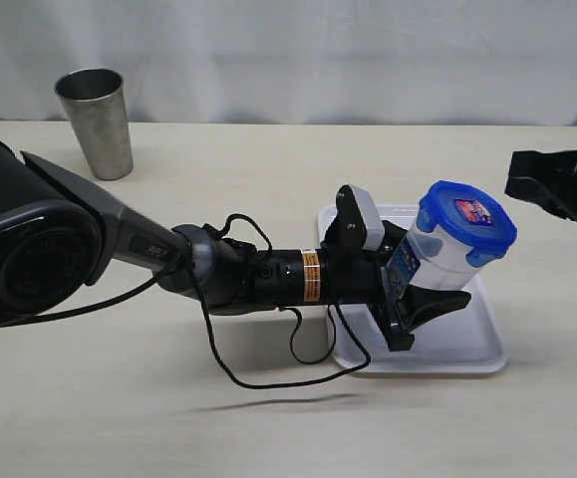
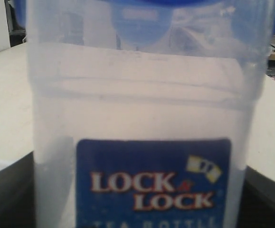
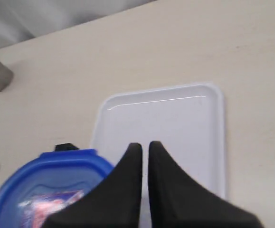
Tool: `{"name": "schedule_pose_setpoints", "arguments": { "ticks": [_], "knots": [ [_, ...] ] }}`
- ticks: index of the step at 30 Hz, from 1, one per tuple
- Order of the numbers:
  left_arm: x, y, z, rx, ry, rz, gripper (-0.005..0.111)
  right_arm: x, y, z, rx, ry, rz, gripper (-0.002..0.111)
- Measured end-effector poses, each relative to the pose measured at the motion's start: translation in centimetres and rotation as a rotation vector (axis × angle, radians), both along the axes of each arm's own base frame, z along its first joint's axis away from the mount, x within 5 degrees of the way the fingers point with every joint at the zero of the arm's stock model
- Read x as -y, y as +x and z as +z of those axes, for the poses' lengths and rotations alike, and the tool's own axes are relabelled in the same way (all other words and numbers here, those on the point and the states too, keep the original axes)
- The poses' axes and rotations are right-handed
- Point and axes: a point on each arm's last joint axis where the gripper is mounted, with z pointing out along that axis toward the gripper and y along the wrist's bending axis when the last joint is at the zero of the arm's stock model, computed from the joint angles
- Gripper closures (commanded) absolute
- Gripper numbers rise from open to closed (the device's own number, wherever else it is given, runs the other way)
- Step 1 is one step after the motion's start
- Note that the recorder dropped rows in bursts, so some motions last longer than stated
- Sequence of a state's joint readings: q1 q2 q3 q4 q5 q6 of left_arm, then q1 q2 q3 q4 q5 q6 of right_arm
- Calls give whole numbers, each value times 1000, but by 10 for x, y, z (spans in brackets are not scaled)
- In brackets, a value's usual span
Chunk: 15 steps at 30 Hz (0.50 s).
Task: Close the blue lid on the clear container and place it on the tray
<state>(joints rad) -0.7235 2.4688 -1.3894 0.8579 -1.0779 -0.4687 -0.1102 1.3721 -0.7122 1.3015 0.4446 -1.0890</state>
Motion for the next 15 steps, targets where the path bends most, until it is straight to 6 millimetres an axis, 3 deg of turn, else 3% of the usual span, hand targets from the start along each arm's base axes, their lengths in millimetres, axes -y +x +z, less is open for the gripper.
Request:
{"name": "schedule_pose_setpoints", "arguments": {
  "ticks": [4,15],
  "knots": [
    [0,0,0,1,1,-2,107,5,3,-6,-42,-52,-22,104],
    [0,0,0,2,5,-5,107,-12,-4,-4,-66,81,143,104]
  ]
}}
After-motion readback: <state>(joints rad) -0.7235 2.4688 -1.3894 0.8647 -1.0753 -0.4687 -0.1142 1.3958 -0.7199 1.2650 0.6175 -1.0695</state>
